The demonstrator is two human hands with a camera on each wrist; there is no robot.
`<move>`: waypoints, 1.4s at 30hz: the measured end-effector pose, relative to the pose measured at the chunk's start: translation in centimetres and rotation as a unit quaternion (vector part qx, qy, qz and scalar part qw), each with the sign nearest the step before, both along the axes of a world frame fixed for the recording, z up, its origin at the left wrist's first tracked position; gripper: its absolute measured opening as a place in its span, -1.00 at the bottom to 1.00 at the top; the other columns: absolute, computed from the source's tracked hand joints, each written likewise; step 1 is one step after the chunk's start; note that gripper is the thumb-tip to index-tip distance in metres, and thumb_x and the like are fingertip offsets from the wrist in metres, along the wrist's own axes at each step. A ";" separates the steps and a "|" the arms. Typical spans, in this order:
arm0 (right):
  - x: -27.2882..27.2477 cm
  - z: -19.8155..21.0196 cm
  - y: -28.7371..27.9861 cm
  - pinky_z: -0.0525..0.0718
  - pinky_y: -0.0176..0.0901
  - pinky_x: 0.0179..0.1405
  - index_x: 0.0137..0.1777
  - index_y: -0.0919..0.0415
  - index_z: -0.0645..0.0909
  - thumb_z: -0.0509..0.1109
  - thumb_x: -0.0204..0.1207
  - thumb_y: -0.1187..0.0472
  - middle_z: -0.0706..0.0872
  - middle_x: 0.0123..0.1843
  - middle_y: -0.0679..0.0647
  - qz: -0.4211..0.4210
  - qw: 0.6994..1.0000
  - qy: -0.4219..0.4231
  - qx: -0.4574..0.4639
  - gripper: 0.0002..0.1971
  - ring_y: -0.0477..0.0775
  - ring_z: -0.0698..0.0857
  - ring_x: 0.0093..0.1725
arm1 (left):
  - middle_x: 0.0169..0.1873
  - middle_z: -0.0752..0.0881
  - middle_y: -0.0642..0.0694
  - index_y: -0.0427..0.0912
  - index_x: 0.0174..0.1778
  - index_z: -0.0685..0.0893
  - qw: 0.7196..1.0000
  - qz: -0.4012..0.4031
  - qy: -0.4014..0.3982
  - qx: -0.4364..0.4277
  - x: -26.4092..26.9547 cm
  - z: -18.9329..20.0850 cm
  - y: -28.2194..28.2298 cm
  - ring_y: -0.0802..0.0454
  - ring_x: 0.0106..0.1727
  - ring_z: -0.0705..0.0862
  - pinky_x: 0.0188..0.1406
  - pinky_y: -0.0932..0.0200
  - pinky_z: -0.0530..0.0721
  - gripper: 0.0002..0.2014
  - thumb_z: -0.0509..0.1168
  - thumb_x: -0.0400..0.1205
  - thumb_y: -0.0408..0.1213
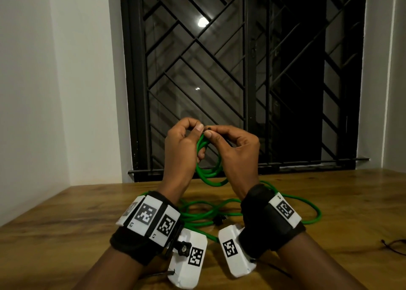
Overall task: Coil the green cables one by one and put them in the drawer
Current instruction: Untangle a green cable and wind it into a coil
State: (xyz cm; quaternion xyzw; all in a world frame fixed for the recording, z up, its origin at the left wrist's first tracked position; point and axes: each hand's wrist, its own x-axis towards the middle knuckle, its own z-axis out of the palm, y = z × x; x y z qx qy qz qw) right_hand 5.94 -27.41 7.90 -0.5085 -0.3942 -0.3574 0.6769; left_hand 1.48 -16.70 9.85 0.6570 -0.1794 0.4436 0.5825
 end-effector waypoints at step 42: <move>0.2 -0.1 -0.1 0.77 0.14 0.07 -0.08 0.17 0.82 0.54 0.55 0.28 0.85 -0.17 -0.06 -0.046 0.998 0.019 -0.043 -0.96 -0.06 0.80 -0.06 | -0.45 0.62 -0.19 -0.28 -0.20 0.66 1.000 -0.010 0.018 -0.020 0.5 -0.3 0.6 0.00 -0.56 0.54 -0.57 0.19 0.50 -0.83 0.28 0.71 -0.36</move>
